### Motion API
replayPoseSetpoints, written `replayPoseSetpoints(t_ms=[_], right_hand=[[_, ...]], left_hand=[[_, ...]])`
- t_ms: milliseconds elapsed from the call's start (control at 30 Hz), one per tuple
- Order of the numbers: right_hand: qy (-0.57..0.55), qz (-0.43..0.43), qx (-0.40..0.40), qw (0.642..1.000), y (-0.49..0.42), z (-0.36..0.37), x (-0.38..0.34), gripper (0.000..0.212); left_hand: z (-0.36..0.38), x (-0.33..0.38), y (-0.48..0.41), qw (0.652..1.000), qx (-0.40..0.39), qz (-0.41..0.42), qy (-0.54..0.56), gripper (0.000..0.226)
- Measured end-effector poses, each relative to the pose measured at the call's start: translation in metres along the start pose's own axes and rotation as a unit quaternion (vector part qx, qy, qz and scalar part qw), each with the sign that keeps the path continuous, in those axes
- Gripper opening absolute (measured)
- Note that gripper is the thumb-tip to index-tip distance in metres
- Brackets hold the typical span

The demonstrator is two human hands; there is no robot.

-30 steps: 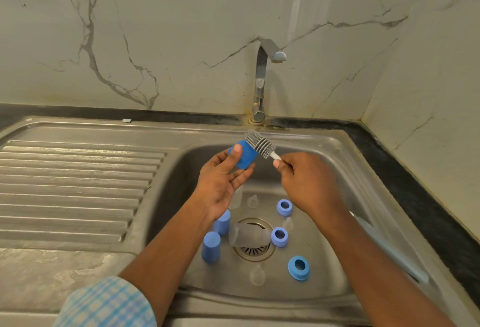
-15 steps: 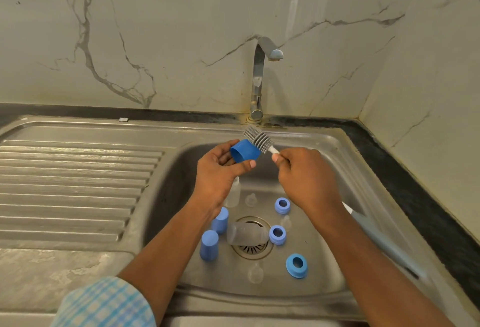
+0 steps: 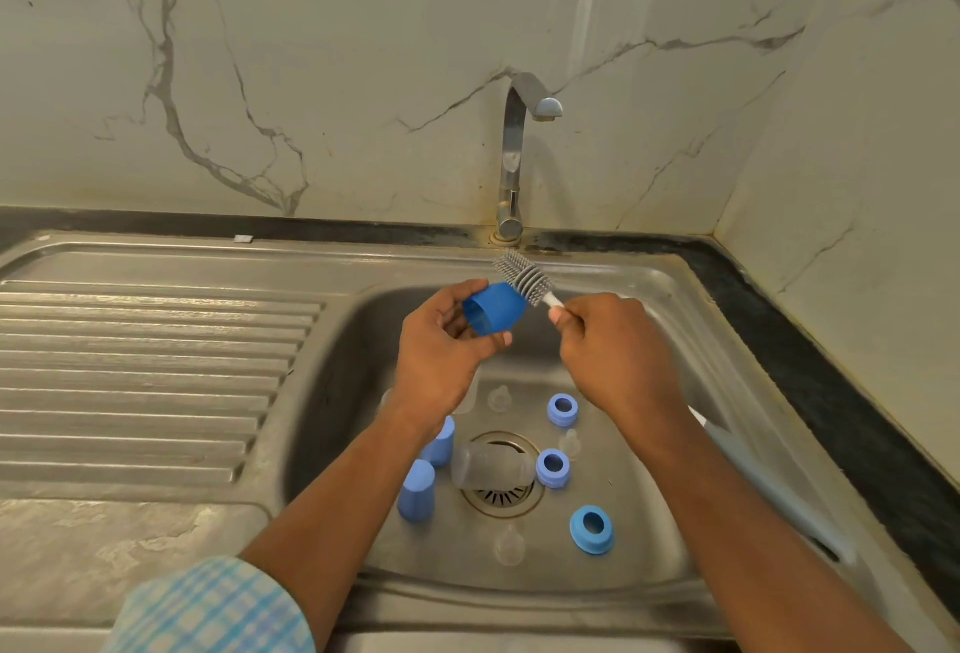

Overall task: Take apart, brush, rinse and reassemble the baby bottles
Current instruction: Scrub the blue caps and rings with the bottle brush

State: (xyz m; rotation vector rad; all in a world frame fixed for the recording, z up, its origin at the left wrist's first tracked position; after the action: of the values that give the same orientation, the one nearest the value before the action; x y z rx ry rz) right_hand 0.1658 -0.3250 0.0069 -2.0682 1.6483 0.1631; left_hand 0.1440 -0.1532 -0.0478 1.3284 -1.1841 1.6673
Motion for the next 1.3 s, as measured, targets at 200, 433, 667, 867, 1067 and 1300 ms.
replayPoseSetpoints(t_ms=[200, 433, 667, 867, 1067, 1300], right_hand=[[-0.001, -0.078, -0.088, 0.993, 0.012, 0.007, -0.024, 0.039], [0.008, 0.015, -0.018, 1.000, 0.000, 0.003, 0.000, 0.041], [-0.024, -0.067, -0.075, 0.995, 0.012, 0.004, -0.023, 0.043], [-0.001, 0.032, -0.013, 0.999, 0.000, -0.003, 0.005, 0.039], [-0.040, -0.049, -0.045, 0.997, 0.009, 0.003, -0.017, 0.044], [-0.027, -0.027, 0.040, 0.998, 0.001, -0.001, -0.009, 0.037]], left_hand=[[-0.012, -0.005, -0.008, 0.996, 0.058, 0.014, -0.072, 0.060], [0.003, 0.004, 0.000, 0.992, 0.027, 0.061, -0.105, 0.062], [-0.004, 0.006, -0.004, 0.986, 0.044, 0.079, -0.140, 0.057], [0.004, 0.008, 0.002, 0.991, 0.029, 0.076, -0.107, 0.059], [-0.009, 0.001, -0.001, 0.992, 0.081, -0.049, 0.079, 0.040], [0.009, -0.003, 0.003, 0.971, 0.009, -0.144, 0.192, 0.029]])
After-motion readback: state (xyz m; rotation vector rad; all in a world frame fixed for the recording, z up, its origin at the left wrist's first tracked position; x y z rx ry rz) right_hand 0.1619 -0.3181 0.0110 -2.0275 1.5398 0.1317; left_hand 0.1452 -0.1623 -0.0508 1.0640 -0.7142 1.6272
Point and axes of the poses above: each hand's wrist, its own y-axis away from the middle knuckle, its own z-axis out of the palm, x = y × z, the point moved 5 cm from there along -y, towards the middle knuckle, and after that the axes turned 3 degrees about y, right-handed, at the moved point
